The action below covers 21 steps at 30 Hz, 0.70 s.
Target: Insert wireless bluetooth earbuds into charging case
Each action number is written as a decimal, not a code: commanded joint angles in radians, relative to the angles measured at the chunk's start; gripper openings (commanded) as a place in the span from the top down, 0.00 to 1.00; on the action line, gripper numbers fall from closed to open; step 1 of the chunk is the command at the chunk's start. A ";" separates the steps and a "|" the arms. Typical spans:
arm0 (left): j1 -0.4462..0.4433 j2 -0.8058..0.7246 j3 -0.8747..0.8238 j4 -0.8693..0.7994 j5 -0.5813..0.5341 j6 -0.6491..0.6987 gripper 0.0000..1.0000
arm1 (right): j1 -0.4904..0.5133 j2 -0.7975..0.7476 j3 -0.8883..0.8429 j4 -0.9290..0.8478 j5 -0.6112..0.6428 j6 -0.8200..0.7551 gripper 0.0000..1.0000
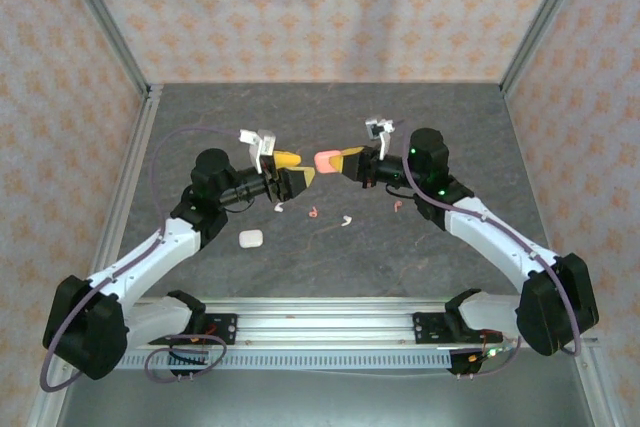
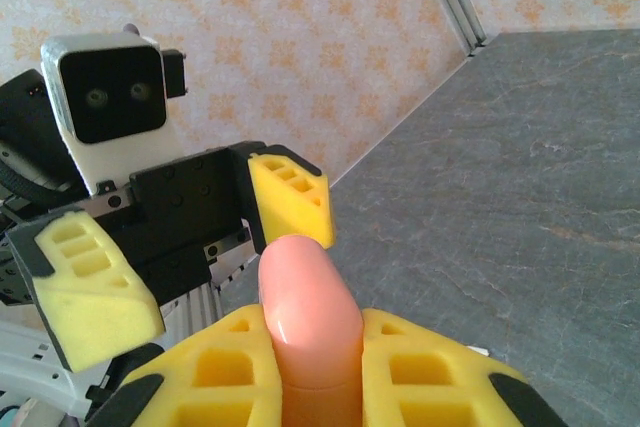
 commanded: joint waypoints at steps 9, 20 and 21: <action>-0.002 0.052 0.006 0.155 0.072 -0.085 0.23 | 0.010 0.010 -0.009 0.157 -0.040 0.012 0.90; -0.002 0.115 0.045 0.196 0.123 -0.146 0.31 | 0.011 0.031 -0.004 0.246 -0.048 0.071 0.90; -0.003 0.117 0.044 0.206 0.123 -0.153 0.32 | 0.010 0.031 -0.009 0.267 -0.046 0.083 0.90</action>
